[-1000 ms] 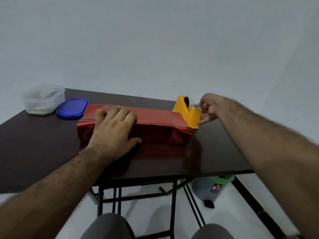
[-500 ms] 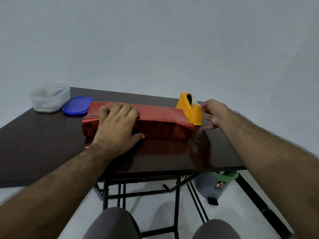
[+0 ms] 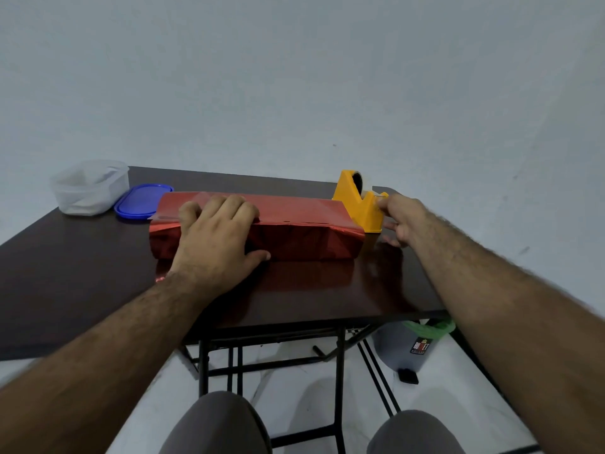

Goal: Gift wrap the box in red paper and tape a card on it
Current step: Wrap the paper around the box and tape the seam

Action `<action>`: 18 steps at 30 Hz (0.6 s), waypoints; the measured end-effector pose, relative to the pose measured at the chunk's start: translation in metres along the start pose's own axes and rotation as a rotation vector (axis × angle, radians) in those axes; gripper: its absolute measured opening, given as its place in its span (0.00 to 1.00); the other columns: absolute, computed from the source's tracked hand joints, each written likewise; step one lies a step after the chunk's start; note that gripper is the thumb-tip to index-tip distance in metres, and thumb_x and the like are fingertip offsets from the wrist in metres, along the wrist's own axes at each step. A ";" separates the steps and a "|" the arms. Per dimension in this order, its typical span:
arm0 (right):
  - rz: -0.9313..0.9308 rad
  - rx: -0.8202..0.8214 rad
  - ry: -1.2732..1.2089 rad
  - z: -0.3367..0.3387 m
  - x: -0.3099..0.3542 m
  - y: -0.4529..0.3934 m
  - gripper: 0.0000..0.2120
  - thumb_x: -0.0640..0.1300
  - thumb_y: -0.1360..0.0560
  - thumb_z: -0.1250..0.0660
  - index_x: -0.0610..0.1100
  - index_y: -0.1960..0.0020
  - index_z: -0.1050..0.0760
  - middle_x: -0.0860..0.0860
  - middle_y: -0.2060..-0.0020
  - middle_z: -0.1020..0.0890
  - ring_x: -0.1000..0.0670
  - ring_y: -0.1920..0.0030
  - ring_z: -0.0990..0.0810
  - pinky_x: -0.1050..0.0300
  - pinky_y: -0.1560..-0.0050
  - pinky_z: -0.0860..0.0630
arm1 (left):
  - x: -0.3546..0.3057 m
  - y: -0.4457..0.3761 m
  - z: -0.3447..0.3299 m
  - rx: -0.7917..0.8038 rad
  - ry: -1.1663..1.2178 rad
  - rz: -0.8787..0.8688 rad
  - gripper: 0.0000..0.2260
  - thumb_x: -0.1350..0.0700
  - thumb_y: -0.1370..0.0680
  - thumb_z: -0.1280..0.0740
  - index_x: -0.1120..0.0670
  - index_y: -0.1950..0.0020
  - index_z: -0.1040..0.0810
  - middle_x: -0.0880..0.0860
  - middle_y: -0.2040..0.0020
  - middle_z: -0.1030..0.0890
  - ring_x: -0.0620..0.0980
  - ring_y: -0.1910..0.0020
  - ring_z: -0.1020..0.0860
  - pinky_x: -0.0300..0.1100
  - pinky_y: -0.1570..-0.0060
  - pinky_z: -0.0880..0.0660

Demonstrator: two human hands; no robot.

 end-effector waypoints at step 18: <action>0.475 0.362 0.162 -0.018 0.037 0.070 0.03 0.45 0.20 0.28 0.48 0.53 0.18 0.56 0.57 0.15 0.52 0.53 0.22 0.55 0.59 0.29 | -0.001 0.001 0.002 0.026 -0.011 -0.002 0.29 0.35 0.28 0.24 0.46 0.33 0.26 0.47 0.34 0.24 0.52 0.30 0.29 0.58 0.27 0.40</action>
Point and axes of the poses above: each hand's wrist, its own y-axis away from the middle knuckle, its own z-axis out of the back of the hand, x = y × z, the point moved 3 cm from there along -y, towards the middle knuckle
